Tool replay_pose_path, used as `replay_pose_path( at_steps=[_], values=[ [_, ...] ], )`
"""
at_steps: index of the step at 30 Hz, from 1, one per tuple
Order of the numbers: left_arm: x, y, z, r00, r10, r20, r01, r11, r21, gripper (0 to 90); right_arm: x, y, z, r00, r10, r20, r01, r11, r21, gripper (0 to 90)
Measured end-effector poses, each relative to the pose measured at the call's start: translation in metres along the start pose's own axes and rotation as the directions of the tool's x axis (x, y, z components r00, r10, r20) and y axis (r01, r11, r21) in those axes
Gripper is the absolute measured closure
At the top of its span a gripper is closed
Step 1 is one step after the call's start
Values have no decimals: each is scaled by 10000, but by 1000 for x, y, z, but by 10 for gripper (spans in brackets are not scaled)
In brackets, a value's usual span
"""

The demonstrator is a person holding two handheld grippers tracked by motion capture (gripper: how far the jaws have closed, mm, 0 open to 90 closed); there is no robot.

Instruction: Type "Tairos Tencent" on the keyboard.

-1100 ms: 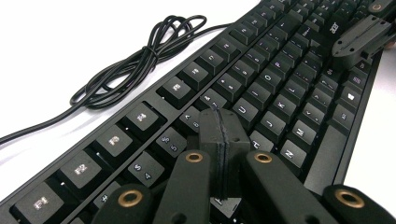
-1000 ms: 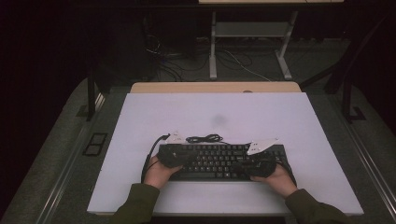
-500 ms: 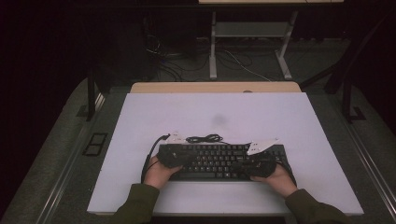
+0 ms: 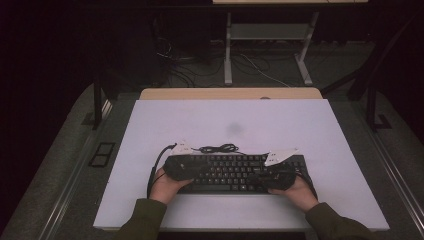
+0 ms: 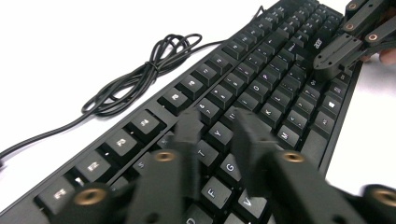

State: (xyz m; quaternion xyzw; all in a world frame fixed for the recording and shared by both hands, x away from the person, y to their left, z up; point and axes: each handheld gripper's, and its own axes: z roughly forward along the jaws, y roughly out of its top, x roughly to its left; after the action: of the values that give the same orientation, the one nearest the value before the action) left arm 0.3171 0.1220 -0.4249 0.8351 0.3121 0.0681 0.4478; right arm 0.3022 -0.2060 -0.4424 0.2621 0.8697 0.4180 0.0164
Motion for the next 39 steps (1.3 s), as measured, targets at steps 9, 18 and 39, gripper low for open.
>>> replay_pose_path(
  at_steps=[9, 18, 39],
  values=[
    [1, -8, -14, 9997, 233, -49, -234, 9992, -312, 392, 0, 0, 0, 10000, -7, -2, 7, 10000, -3, 894],
    [5, -20, -28, 9999, 68, -154, -79, 9973, -723, 177, 0, 0, 0, 10000, 10, -15, -10, 10000, -10, 894],
    [6, -32, -29, 9999, -8, -115, 0, 9980, -627, 95, 0, 6, -5, 9999, 46, -115, -52, 9988, -488, 892]
  ],
)
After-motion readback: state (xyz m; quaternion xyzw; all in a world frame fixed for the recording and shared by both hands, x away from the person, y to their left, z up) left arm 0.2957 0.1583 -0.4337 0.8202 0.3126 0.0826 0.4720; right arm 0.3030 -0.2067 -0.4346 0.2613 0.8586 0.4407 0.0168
